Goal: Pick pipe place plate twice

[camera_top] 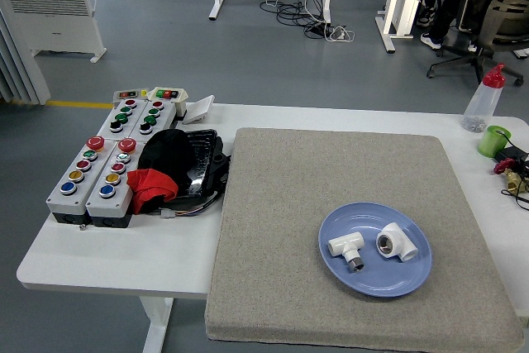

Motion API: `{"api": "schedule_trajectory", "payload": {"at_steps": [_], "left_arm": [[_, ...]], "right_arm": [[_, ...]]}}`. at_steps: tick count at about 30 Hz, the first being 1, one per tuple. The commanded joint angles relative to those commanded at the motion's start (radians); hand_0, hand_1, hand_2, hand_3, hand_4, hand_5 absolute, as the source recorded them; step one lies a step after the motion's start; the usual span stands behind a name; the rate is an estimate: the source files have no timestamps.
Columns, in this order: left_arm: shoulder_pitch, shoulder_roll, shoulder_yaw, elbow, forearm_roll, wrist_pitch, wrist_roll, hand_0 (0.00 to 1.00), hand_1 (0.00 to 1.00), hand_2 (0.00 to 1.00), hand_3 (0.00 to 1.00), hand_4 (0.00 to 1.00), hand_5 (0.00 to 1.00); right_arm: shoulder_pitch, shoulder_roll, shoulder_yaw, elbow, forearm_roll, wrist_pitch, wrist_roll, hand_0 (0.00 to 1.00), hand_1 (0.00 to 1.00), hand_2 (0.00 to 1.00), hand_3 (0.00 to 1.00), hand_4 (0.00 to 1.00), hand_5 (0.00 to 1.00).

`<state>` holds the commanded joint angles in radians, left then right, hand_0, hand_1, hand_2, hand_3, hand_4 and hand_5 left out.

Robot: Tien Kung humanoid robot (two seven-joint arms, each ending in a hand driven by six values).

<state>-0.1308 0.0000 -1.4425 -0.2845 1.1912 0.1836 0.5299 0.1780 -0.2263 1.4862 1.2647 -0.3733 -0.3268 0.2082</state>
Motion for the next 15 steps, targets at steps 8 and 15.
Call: {"api": "schedule_trajectory", "payload": {"at_steps": [8,15], "left_arm": [[-0.002,0.000,0.000,0.000,0.000,-0.001,0.000,0.608,0.575,0.598,0.635,0.595,0.998],[-0.002,0.000,0.000,0.000,0.001,-0.001,0.001,0.608,0.575,0.598,0.634,0.596,0.998]], "right_arm": [[-0.005,0.000,0.000,0.000,0.016,0.019,-0.020,0.761,0.731,0.762,0.753,0.469,0.383],[-0.007,-0.002,0.002,0.003,0.002,0.059,-0.079,0.719,0.686,0.695,0.688,0.465,0.432]]}}
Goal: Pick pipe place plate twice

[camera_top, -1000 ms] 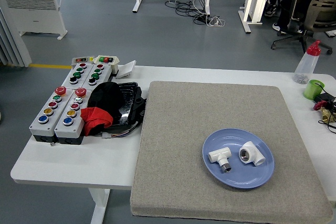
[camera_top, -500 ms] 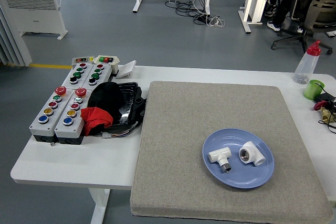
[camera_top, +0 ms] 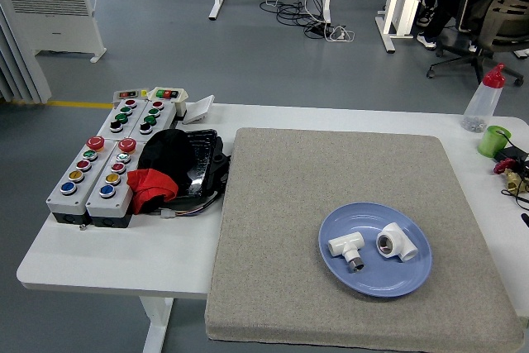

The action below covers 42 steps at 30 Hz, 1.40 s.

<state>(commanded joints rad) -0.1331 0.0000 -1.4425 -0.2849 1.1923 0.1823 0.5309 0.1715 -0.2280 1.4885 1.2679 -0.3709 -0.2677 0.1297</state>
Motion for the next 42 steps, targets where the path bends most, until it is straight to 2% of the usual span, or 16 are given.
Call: {"api": "schedule_trajectory", "payload": {"at_steps": [7,23,24,30,42], "left_arm": [[0.000,0.000,0.000,0.000,0.000,-0.001,0.000,0.608,0.575,0.598,0.634,0.596,0.998],[0.004,0.000,-0.007,-0.001,0.013,-0.001,0.003,0.608,0.575,0.598,0.634,0.596,0.998],[0.005,0.000,-0.007,-0.001,0.013,-0.001,0.003,0.608,0.575,0.598,0.634,0.596,0.998],[0.008,0.000,-0.009,-0.001,0.017,-0.001,0.004,0.608,0.575,0.598,0.635,0.595,0.998],[0.008,0.000,-0.005,0.000,0.012,-0.001,0.001,0.608,0.575,0.598,0.635,0.595,0.998]], "right_arm": [[-0.002,0.000,-0.002,0.000,-0.014,0.016,-0.025,0.717,0.679,0.695,0.683,0.465,0.439],[-0.010,-0.003,-0.006,0.000,-0.016,0.012,-0.029,0.717,0.673,0.687,0.675,0.460,0.443],[-0.010,-0.003,-0.006,0.000,-0.016,0.012,-0.029,0.714,0.670,0.682,0.673,0.463,0.477],[-0.012,-0.002,-0.009,0.000,-0.015,0.011,-0.029,0.711,0.668,0.680,0.671,0.458,0.499],[-0.013,-0.001,-0.012,-0.001,-0.015,0.011,-0.029,0.710,0.665,0.678,0.668,0.456,0.506]]}}
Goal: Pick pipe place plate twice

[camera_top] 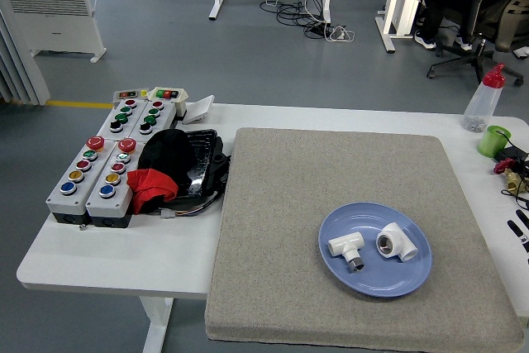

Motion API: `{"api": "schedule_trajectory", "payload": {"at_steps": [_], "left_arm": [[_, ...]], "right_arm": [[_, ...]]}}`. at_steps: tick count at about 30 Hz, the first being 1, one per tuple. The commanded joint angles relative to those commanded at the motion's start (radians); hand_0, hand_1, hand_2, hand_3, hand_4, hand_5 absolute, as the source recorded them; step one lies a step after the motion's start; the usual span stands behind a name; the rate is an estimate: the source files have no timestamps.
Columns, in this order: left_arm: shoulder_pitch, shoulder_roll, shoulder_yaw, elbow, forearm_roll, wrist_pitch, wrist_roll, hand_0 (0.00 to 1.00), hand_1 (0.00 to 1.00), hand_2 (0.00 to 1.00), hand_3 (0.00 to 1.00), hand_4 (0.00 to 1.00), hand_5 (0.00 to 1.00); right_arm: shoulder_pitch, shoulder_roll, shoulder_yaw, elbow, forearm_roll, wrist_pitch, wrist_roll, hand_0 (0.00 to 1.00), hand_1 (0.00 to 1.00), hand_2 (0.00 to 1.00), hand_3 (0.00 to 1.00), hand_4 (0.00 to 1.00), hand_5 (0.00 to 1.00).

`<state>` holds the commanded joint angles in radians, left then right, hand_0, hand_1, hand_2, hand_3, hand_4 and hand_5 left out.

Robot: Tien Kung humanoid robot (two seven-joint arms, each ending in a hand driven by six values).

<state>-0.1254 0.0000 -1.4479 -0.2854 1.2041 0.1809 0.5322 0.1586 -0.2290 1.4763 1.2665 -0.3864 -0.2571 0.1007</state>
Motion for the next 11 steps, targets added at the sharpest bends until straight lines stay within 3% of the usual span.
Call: {"api": "schedule_trajectory", "payload": {"at_steps": [11], "left_arm": [[-0.006,0.000,0.004,0.000,-0.004,0.000,0.001,0.608,0.575,0.598,0.635,0.595,0.998]], "right_arm": [[0.003,0.002,0.002,-0.001,0.001,0.001,0.000,0.710,0.666,0.676,0.666,0.455,0.507]]}}
